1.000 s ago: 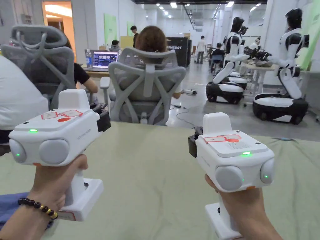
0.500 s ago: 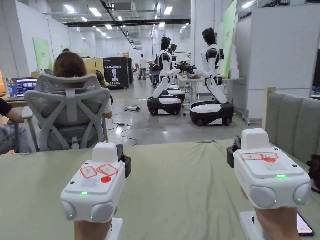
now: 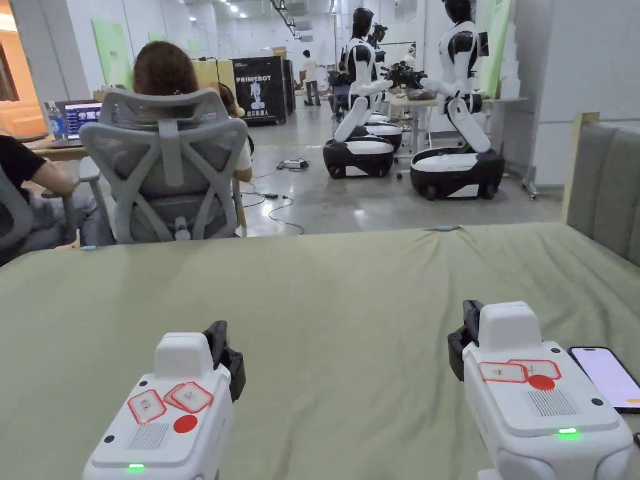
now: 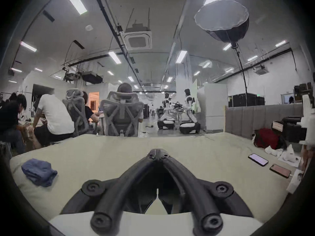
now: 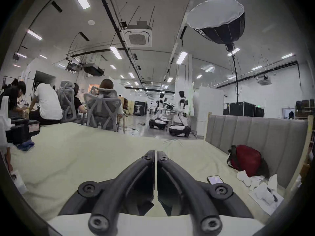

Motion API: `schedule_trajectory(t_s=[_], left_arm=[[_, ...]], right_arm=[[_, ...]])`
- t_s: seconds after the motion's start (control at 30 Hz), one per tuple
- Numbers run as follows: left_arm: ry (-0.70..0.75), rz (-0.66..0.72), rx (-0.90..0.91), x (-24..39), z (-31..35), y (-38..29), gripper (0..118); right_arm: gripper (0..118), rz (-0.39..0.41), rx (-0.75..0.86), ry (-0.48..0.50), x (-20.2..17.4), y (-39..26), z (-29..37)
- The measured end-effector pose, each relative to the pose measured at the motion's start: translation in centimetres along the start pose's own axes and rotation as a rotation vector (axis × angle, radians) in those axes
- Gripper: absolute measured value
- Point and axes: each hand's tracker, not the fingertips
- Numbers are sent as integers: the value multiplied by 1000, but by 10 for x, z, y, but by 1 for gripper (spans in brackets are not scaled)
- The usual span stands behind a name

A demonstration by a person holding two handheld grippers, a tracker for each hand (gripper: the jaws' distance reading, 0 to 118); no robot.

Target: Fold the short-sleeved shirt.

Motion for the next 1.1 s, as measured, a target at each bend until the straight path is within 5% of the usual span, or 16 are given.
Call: schedule_trajectory(t_s=[0.1,0.27,0.33,0.4,0.47,0.5,1.1], left_arm=[[12,-7,-26,3,0,-8,0],[-28,-11,-30,14,-3,-8,0],[-38,-21,-30,20,-4,-8,20],[-46,-32,-34,25,-5,-9,59],[-44,-53,-43,30,-8,-11,112],[-43,-56,-46,31,-9,-12,118],[-36,-62,-28,32,-12,-8,118]], right_arm=[[3,61,-10,-18,-6,-3,2],[3,24,-23,-10,-4,-6,3],[10,27,-27,1,-4,-7,1],[44,29,-13,-4,-5,-9,3],[114,11,-11,7,-3,-9,1],[118,6,-21,5,-3,-9,-1],[118,-30,-24,7,4,-10,-5]])
